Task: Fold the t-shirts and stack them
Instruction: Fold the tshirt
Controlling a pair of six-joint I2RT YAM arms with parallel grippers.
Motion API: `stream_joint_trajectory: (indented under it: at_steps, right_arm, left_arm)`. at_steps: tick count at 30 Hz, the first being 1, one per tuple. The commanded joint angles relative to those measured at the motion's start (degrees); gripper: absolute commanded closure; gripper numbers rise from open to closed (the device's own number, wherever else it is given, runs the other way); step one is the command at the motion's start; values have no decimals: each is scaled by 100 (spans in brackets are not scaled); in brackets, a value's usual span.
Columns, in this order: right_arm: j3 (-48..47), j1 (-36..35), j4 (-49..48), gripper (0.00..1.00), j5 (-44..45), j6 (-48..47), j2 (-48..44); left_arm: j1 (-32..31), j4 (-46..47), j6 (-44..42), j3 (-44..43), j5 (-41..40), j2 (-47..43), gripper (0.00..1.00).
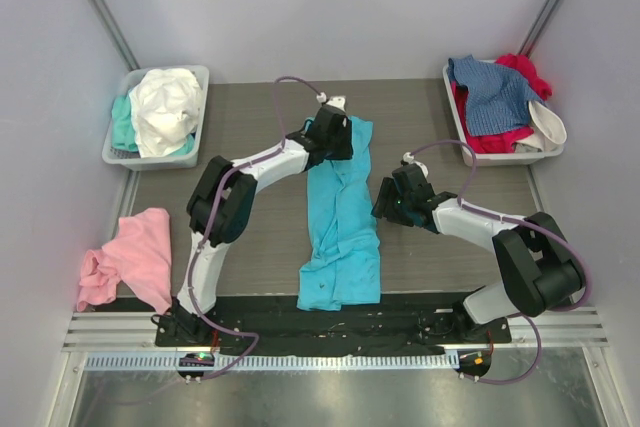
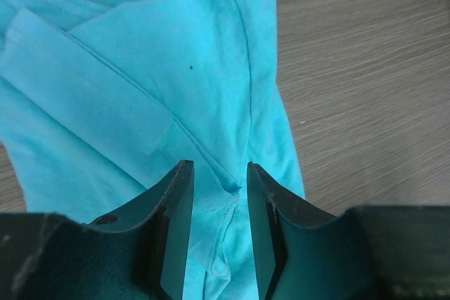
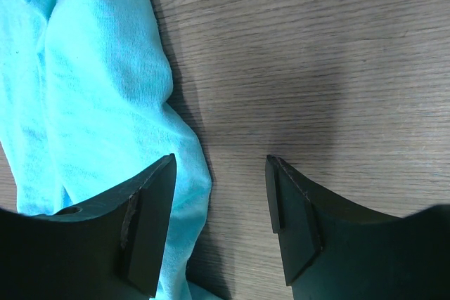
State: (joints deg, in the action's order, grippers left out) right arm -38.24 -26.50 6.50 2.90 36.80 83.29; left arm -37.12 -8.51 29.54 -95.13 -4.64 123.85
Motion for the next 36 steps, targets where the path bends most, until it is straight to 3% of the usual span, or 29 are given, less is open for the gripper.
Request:
stream_joint_trajectory:
  at_steps: [1, 26, 28, 30, 33, 36]
  right_arm:
    - [106, 5, -17, 38, 18, -6, 100]
    - [150, 14, -70, 38, -35, 29, 153]
    - [150, 14, -79, 38, -35, 29, 144]
    - [159, 31, -79, 38, -35, 29, 135]
    - [168, 31, -79, 38, -26, 29, 144]
    - [185, 31, -79, 38, -26, 38, 144]
  left_arm:
    - [-49, -36, -45, -137, 95, 130, 58]
    - [-120, -28, -18, 258, 87, 122, 66]
    - [-120, -19, -18, 276, 87, 130, 72]
    - [-120, -28, -18, 276, 95, 139, 87]
    - [-120, -10, -10, 267, 87, 139, 98]
    - [-120, -54, -36, 258, 16, 78, 100]
